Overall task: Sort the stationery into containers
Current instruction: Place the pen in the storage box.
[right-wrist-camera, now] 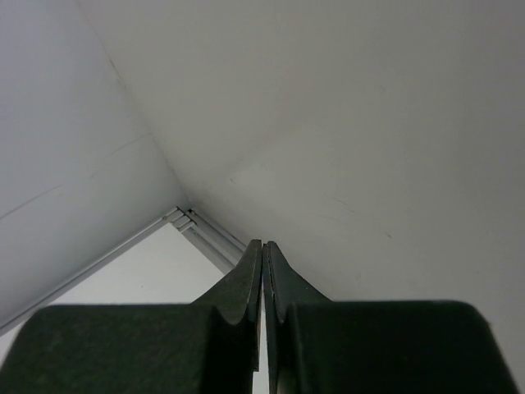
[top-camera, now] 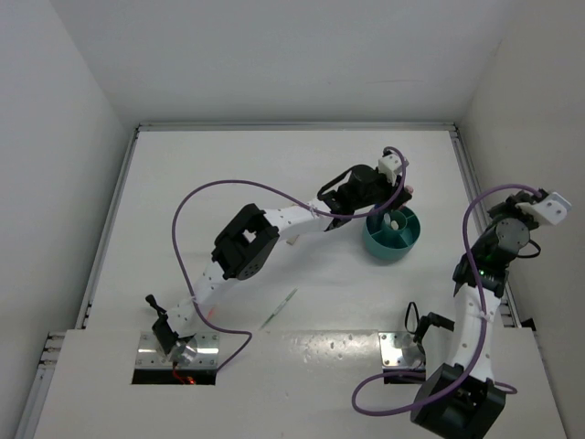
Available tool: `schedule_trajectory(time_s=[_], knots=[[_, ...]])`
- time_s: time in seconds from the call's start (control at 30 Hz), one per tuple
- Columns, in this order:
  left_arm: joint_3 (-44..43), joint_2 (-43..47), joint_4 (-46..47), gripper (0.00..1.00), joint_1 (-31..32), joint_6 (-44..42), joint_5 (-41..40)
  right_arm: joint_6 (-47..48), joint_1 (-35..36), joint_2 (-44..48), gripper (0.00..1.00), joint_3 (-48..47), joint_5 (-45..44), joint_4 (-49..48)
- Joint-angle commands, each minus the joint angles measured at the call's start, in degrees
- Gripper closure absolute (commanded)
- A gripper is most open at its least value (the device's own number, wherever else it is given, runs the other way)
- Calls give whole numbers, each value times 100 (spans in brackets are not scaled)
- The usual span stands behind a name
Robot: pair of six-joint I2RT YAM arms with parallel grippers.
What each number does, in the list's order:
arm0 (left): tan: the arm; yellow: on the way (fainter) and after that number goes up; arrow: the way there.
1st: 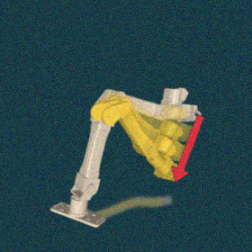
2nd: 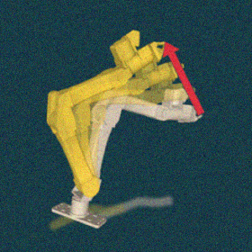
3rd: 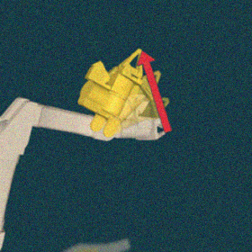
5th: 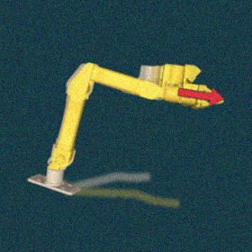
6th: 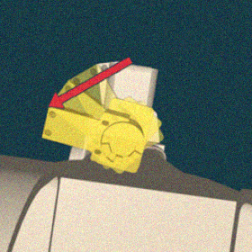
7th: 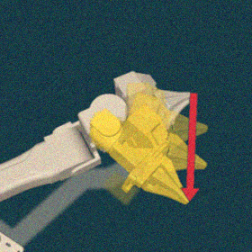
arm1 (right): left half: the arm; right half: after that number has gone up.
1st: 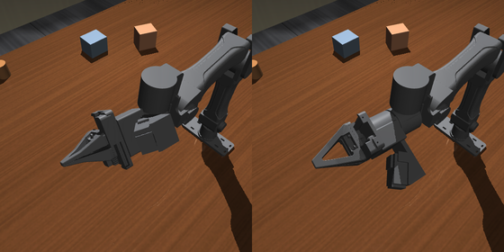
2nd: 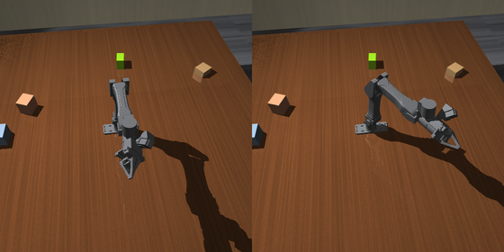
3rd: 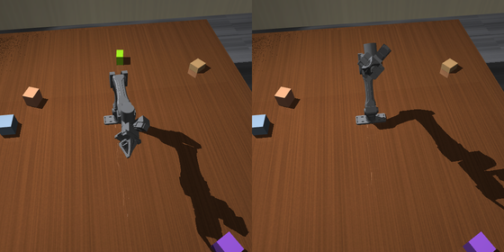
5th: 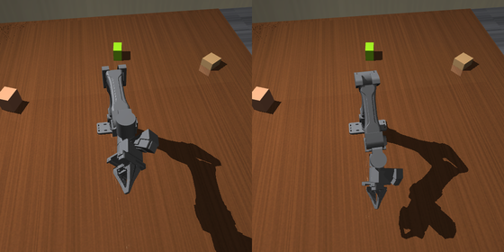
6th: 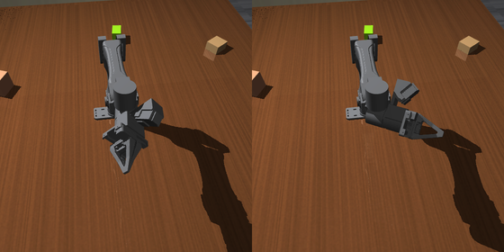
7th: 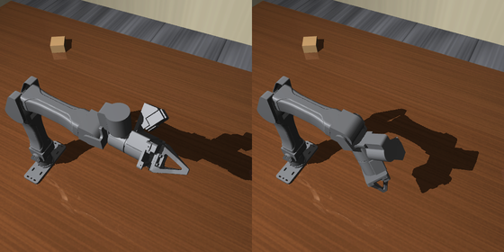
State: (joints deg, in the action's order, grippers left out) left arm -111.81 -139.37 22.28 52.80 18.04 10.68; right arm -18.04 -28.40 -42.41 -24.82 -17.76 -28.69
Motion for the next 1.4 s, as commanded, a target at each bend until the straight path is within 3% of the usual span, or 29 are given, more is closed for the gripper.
schedule_trajectory(time_s=[0.0, 0.37, 0.8, 0.9, 1.03, 1.07, 1.1, 1.13, 1.17, 1.2, 1.23, 1.27, 1.3, 1.37], knots=[[-148, 296, -250, 67, 29, -55, 66, -147, -78, 5, 100, -49, 105, -181], [-148, 463, -304, 56, 81, -108, 119, -200, -183, 5, 100, -49, 106, -128], [-95, 885, -356, 56, 135, -222, 119, -252, -236, 58, 100, -49, 211, -76], [-156, 1148, -295, 56, 187, -284, 119, -200, -289, 110, 92, -49, 456, 47], [-105, 1640, -347, 59, 187, -284, -144, 281, -289, 303, 57, -154, 1272, 266], [-9, 1789, -434, 64, 187, -179, -580, 458, -289, 304, 50, -155, 2075, 372], [123, 1965, -557, 78, 187, -48, -915, 660, -289, 304, 44, -329, 2597, 529], [298, 2384, -950, 85, 135, 354, -1275, 905, -289, 304, 35, -426, 3202, 957], [744, 2623, -1171, 100, -5, 593, -1922, 1369, -289, 252, 35, -680, 4496, 1240], [1018, 2860, -1400, 100, -84, 839, -2234, 1661, -289, 155, 38, -839, 5257, 1556], [1308, 3115, -1898, 100, -172, 1233, -2541, 1977, -236, -159, 71, -1023, 5944, 2342], [1946, 3675, -2112, 100, -260, 1324, -2814, 2537, -88, -353, 90, -1208, 6934, 2750], [2300, 3967, -2279, 100, -400, 1325, -3269, 2769, -86, -538, 100, -1558, 7396, 3129], [2942, 4574, -2973, 99, -524, 1429, -3737, 3216, 61, -933, 98, -2033, 8143, 4113]])
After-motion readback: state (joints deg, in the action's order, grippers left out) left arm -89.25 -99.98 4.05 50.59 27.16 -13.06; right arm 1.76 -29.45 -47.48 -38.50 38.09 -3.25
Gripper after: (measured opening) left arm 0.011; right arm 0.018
